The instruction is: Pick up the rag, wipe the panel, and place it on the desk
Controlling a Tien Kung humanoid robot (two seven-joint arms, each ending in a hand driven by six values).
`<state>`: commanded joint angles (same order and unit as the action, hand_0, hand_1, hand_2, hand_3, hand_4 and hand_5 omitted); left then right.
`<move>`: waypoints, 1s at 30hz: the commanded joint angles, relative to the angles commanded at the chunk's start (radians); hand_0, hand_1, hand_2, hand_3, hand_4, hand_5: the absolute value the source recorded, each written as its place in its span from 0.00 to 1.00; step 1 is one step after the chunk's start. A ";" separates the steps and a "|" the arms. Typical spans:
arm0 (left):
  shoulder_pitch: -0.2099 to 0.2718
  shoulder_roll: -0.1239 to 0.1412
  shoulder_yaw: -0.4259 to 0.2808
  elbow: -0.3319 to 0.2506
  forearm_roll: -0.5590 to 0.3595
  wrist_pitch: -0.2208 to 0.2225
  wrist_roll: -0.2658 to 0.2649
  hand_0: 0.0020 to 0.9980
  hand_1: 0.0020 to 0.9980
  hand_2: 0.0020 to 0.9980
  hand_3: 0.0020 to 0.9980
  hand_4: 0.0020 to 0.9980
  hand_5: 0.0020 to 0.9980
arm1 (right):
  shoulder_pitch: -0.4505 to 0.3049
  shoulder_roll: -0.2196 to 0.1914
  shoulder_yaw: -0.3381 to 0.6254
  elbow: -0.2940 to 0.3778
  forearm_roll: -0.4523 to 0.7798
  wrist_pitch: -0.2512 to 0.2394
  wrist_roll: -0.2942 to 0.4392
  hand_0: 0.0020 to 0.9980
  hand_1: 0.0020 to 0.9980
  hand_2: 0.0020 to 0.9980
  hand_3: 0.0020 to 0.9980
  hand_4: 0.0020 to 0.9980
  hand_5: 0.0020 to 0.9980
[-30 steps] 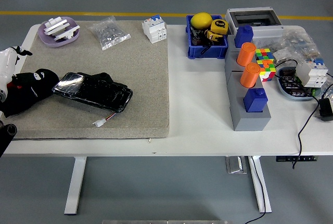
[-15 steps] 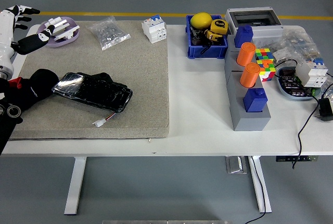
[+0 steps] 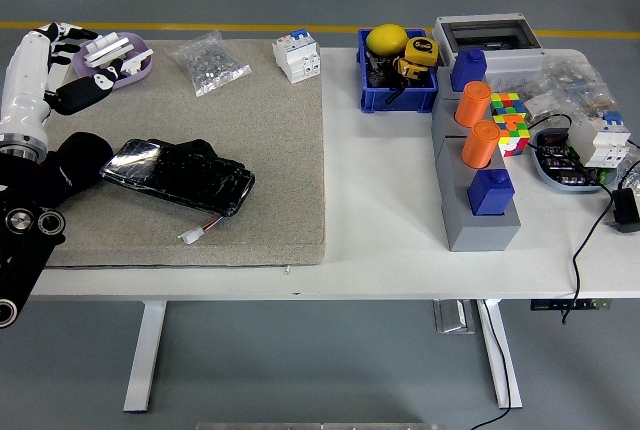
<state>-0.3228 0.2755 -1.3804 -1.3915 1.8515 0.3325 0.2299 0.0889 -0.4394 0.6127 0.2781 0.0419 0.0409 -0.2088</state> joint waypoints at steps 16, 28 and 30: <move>-0.002 0.004 0.000 0.000 0.011 -0.003 0.012 0.63 0.70 0.75 0.59 0.78 0.21 | -0.002 0.000 0.008 0.000 -0.003 0.003 -0.001 0.79 0.67 0.70 0.57 1.00 0.52; 0.001 -0.001 0.031 -0.017 -0.014 -0.005 0.011 0.64 0.70 0.75 0.59 0.78 0.20 | -0.001 -0.001 0.010 0.002 -0.004 -0.001 0.000 0.79 0.67 0.69 0.50 1.00 0.52; 0.000 -0.002 0.037 -0.021 -0.012 -0.003 0.012 0.64 0.70 0.75 0.59 0.78 0.20 | -0.001 -0.001 0.013 0.002 -0.005 -0.002 0.001 0.79 0.67 0.69 0.50 1.00 0.52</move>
<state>-0.3228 0.2737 -1.3433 -1.4127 1.8396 0.3291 0.2421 0.0877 -0.4404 0.6257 0.2799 0.0371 0.0387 -0.2075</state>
